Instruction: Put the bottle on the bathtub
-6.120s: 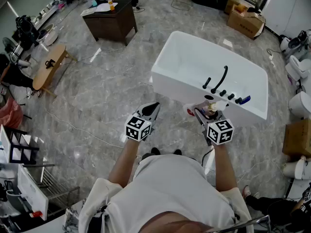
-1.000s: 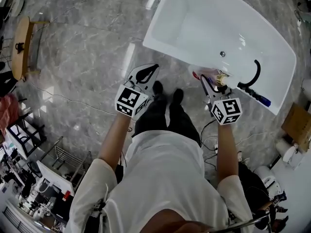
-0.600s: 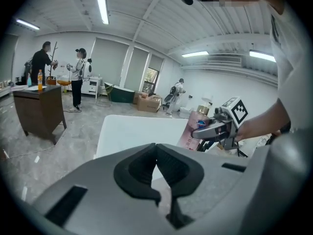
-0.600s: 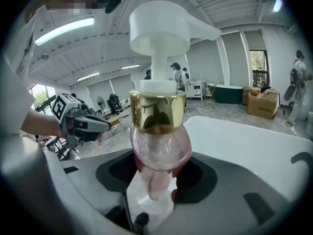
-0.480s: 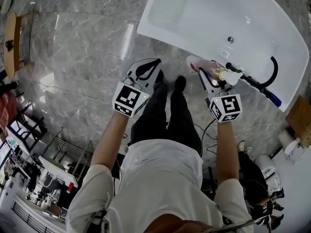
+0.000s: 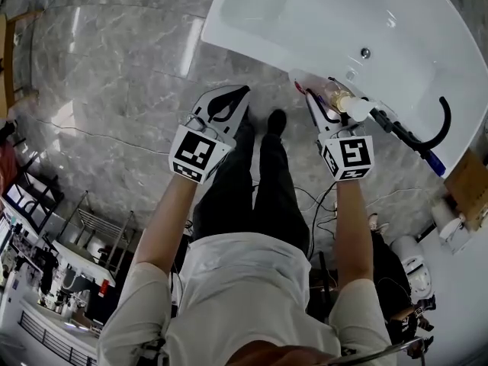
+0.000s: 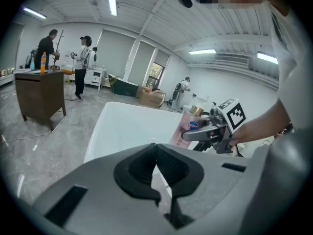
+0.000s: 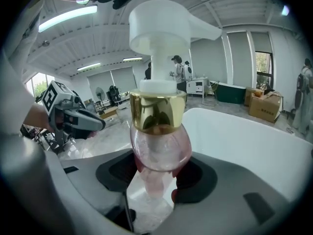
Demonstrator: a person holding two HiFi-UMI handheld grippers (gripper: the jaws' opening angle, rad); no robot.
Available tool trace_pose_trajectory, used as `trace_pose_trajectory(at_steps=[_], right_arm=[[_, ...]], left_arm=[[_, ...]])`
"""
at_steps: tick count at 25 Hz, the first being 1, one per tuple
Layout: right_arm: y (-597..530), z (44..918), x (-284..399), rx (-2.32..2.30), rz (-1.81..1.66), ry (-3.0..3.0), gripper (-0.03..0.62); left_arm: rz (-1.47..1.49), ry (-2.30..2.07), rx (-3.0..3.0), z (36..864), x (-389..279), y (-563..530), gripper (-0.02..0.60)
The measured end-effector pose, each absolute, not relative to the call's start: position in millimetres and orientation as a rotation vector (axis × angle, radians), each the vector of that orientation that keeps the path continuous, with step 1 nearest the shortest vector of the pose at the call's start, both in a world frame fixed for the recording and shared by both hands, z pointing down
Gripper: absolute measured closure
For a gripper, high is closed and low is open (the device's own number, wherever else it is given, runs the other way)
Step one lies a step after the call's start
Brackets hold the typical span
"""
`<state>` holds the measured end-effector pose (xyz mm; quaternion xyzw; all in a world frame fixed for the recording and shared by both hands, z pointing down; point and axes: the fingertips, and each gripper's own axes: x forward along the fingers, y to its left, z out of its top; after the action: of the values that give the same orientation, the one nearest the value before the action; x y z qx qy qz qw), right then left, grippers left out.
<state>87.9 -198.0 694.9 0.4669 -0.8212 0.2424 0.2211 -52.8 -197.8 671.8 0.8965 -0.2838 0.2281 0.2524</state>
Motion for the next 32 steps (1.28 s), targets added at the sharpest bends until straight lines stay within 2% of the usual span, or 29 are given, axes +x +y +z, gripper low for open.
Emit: trace_pose_trajectory(at_steps=[19,32], right_arm=[[-216.3,797.7,70.7,1.150,0.480,-2.201,0.353],[-217.7,804.2,61.4,1.121,0.371,-2.222,0.347]], left_arm=[[0.625,-0.745,2.378,746.3,-29.9,-190.4,0.574],[0.633,-0.755,2.341,757.8,-38.7,-189.7,0.574]])
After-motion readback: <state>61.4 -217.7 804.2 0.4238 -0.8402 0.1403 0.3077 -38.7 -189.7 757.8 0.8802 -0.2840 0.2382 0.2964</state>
